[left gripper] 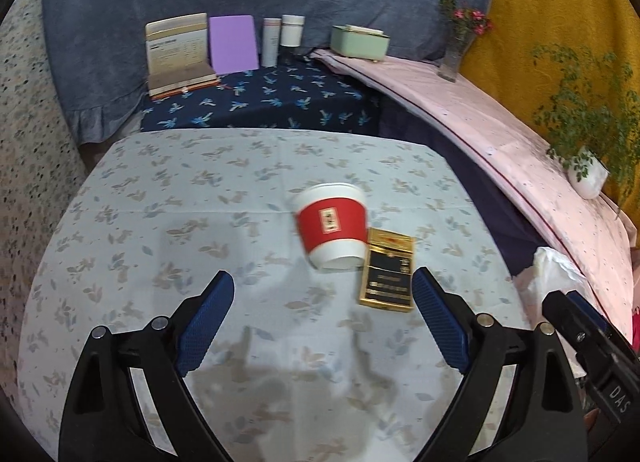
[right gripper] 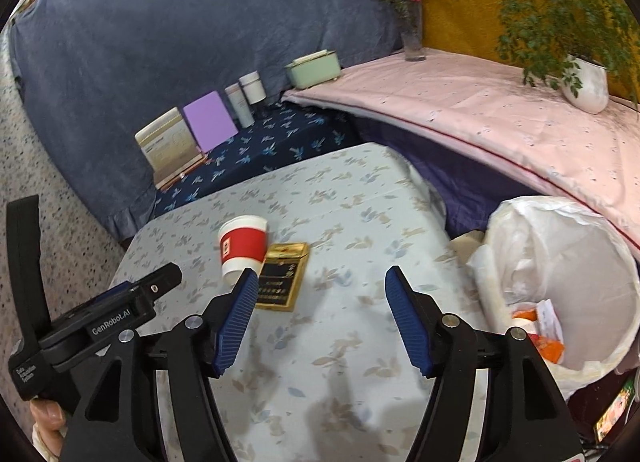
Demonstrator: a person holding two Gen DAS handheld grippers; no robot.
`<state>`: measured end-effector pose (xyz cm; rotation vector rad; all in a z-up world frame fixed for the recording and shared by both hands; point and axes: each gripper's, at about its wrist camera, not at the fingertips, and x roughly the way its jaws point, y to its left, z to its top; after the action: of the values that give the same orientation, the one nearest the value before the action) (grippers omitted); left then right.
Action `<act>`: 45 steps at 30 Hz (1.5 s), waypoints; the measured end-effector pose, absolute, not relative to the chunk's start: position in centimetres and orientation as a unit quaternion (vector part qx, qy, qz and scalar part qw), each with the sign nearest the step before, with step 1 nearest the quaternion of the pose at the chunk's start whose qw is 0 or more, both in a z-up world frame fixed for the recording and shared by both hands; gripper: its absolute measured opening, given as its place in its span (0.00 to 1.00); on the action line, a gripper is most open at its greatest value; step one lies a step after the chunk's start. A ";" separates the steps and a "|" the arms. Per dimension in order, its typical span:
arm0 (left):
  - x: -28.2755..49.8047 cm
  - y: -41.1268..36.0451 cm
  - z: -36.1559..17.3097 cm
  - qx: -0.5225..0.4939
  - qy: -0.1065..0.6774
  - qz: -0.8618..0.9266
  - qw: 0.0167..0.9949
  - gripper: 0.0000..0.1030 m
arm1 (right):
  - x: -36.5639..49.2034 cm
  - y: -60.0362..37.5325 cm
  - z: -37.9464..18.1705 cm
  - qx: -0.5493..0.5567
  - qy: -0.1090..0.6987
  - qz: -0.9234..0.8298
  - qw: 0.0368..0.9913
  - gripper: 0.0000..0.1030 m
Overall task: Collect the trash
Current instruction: 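Move both grippers back over the red cup and gold box, then grasp the red-white paper cup with the left gripper while the right grasps the gold cigarette box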
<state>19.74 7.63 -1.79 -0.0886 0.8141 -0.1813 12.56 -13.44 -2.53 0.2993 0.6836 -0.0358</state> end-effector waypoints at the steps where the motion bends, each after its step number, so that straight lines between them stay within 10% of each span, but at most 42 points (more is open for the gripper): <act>1: 19.9 8.2 -2.0 -0.042 0.397 -0.082 0.913 0.84 | 12.9 -12.9 -2.8 0.143 0.338 -0.014 0.930 0.62; 29: 26.5 11.7 -5.0 -0.039 0.424 -0.045 0.904 0.84 | 24.4 -5.7 -12.7 0.084 0.434 -0.025 0.897 0.69; 45: 30.0 4.9 -8.1 -0.041 0.462 -0.085 0.882 0.86 | 22.4 -11.3 -12.1 0.114 0.412 -0.051 0.903 0.56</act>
<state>29.99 4.93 -8.07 -0.0861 0.9618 -0.1764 22.41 -11.25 -12.12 0.2351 0.8524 -0.1044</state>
